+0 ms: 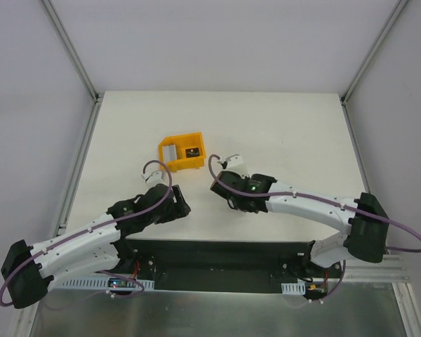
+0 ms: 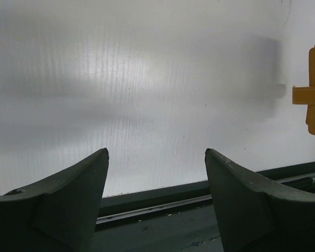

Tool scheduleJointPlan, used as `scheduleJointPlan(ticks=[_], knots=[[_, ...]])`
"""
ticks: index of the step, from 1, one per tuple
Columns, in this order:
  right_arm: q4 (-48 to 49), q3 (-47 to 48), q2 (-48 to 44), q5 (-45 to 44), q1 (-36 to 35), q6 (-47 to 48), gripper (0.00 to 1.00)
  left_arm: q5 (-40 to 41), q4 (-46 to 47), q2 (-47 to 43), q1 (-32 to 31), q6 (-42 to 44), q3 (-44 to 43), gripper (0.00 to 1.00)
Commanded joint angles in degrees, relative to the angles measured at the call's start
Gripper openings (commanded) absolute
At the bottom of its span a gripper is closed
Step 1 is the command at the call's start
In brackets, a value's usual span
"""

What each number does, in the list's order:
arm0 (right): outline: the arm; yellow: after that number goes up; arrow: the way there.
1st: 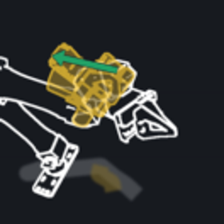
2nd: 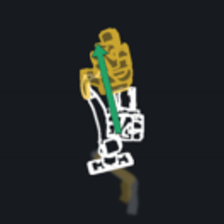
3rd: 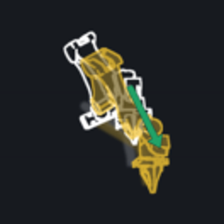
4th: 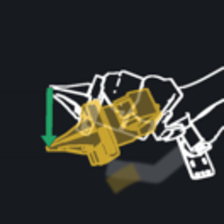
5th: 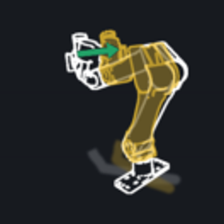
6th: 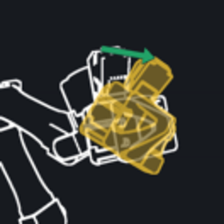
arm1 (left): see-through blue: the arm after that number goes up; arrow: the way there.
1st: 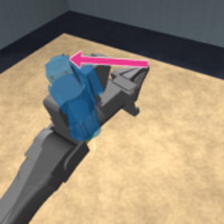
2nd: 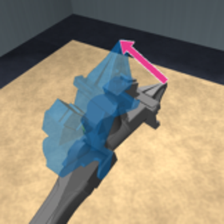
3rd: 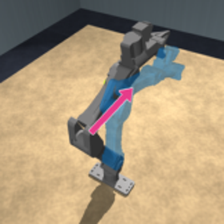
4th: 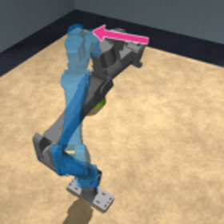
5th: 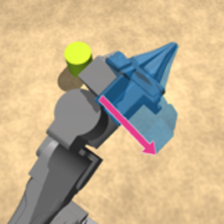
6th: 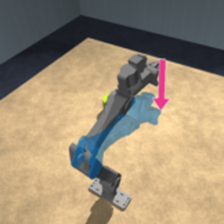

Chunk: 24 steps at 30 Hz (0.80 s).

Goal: Put the credit cards into the card holder
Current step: Open the card holder at the center of the board.

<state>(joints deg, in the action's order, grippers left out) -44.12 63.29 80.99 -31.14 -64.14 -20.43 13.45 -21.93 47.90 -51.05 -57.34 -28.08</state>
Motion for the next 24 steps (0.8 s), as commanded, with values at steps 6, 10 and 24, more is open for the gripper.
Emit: scheduleJointPlan(ticks=[6,10,24], knots=[[-7.3,11.5,15.94,-5.87,-7.75,-2.95,0.13,1.4,-7.42,-8.69,5.78,-1.28,2.67,0.76],[-5.46,14.75,20.16,-2.89,-10.12,-3.22,0.16,0.17,-8.21,-10.46,7.71,-1.28,3.55,0.76],[13.44,0.28,1.38,14.69,-3.9,-1.99,0.45,-0.53,-10.5,-14.68,8.24,-3.75,4.87,0.77]])
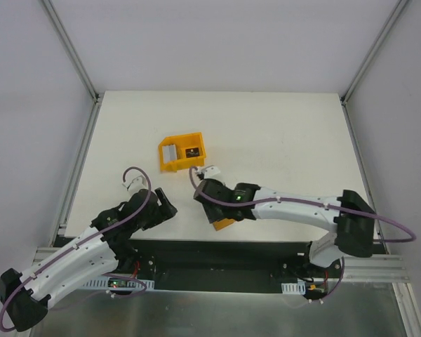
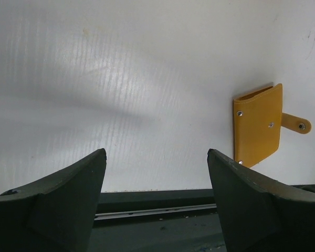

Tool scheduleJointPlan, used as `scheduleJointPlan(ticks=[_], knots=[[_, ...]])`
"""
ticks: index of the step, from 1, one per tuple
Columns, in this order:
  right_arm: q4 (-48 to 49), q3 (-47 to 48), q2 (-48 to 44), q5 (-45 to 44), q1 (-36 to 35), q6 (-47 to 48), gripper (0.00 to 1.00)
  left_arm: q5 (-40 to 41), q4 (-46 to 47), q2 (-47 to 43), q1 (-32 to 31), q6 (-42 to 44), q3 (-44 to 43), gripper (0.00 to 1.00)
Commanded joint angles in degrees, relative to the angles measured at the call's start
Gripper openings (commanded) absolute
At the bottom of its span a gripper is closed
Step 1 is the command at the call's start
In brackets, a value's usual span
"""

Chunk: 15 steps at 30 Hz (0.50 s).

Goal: Put the credit cards into the card holder
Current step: Open the card holder at the center of the board.

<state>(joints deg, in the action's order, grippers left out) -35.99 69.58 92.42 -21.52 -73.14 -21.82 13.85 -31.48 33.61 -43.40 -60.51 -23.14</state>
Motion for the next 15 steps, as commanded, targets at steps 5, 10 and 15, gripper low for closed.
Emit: scheduleJointPlan(ticks=[5,10,15], knots=[[7.68,-15.52,-16.04,9.11,13.45,0.9,0.54,-3.39,1.95,4.35,0.07,2.94,-2.61,0.75],[13.39,-19.83,-15.87,18.86,20.58,3.63,0.56,-3.21,4.67,10.77,-1.6,3.47,-5.16,0.75],[16.56,-20.01,-12.54,24.33,24.01,4.59,0.54,-4.27,7.84,15.34,-2.48,3.12,-6.39,0.75]])
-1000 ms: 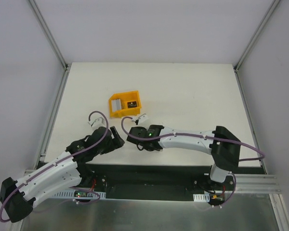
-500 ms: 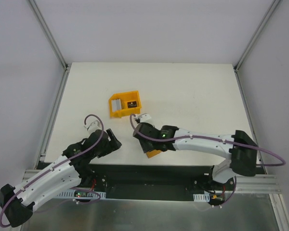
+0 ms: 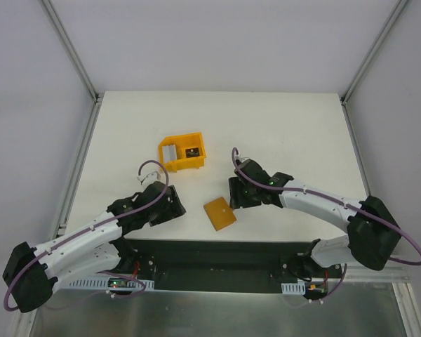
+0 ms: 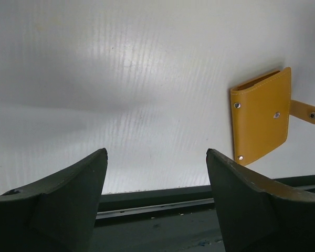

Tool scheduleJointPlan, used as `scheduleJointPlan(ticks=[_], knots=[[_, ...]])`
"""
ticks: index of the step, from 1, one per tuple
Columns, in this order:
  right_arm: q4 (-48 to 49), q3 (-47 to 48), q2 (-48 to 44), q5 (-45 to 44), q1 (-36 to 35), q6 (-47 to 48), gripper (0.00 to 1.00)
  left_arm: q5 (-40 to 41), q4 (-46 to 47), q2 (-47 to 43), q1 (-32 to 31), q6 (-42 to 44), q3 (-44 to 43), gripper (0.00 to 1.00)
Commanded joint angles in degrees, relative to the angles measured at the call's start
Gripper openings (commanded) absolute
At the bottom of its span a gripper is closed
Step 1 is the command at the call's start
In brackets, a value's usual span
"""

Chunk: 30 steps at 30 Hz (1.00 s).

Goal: Put the credit cards into the card holder
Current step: Open the card holder at the center of the board.

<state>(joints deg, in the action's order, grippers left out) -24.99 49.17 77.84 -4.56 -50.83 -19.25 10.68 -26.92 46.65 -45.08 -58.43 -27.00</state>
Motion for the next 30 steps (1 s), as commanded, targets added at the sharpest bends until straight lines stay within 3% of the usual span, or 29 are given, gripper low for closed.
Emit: scheduleJointPlan(ticks=[1,5,10,15,18,23,30], knots=[[5.74,0.66,2.75,8.15,2.13,2.37,0.53,-1.27,3.62,2.91,-0.8,0.87,-2.7,0.75],[6.89,1.02,5.64,9.91,3.19,2.9,0.44,-1.45,4.33,4.41,-0.8,0.95,-2.97,0.76],[7.76,0.67,7.23,10.36,4.33,3.69,0.41,-1.1,4.5,4.24,-0.8,0.95,-2.88,0.77],[9.26,0.4,7.76,12.55,6.26,4.74,0.23,-0.66,4.51,4.67,-0.89,1.83,-3.23,0.78],[8.65,0.23,8.2,13.43,7.06,5.62,0.22,-1.1,4.59,5.38,-0.8,2.53,-3.67,0.78],[8.65,-0.65,8.38,13.96,6.97,5.97,0.3,-1.36,4.59,6.25,-0.8,2.89,-4.28,0.78],[9.35,-0.48,10.05,14.84,7.06,6.06,0.28,-1.8,4.68,6.78,-0.71,2.71,-4.2,0.78]])
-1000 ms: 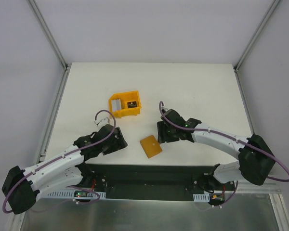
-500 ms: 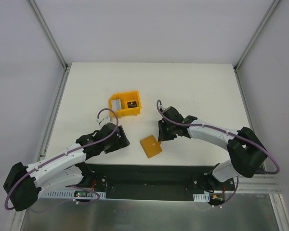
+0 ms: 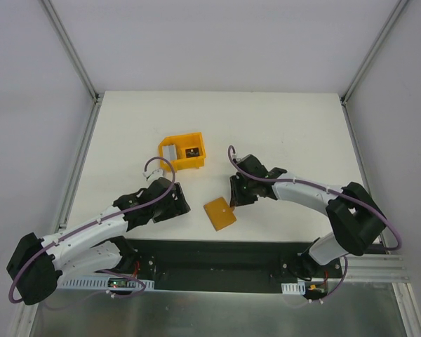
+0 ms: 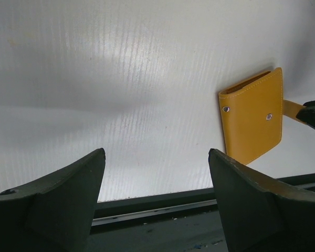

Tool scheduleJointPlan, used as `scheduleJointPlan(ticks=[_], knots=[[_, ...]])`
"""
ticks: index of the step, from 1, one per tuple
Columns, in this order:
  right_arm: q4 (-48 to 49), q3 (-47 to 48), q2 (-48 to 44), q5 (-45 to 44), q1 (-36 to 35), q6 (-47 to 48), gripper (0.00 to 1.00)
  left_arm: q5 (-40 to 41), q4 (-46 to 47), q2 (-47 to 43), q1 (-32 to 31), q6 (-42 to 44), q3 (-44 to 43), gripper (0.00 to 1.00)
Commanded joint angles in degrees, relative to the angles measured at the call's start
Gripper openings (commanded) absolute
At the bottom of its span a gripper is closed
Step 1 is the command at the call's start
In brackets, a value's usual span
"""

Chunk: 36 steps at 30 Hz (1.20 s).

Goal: Put the credit cards into the card holder
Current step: Open the card holder at the center of the board.

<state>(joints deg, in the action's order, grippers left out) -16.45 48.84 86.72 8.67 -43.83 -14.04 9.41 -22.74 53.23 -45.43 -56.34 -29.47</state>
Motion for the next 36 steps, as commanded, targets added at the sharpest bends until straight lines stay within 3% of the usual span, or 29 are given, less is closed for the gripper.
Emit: scheduleJointPlan(ticks=[1,3,8,14,22,36], knots=[[1.06,-0.23,1.35,1.88,0.06,0.77,0.26,-0.62,0.51,0.2,-0.54,0.53,-1.81,0.78],[0.89,0.03,1.61,1.62,0.06,0.77,0.22,-0.62,0.5,0.03,-0.45,0.35,-1.73,0.78],[0.01,0.55,0.91,2.31,0.06,0.77,0.0,-2.2,1.56,0.73,-0.45,0.79,-1.9,0.79],[0.62,2.66,-2.51,7.06,0.06,-2.65,0.0,-4.04,6.2,1.43,-0.45,0.96,-1.82,0.81],[5.54,-1.11,-8.22,7.68,-0.64,-10.03,0.0,-9.06,12.72,9.52,-0.36,1.15,-3.75,0.8],[7.92,-3.05,-10.95,5.66,-5.56,-14.61,0.0,-18.28,26.25,13.82,-0.54,-3.43,0.11,0.81]])
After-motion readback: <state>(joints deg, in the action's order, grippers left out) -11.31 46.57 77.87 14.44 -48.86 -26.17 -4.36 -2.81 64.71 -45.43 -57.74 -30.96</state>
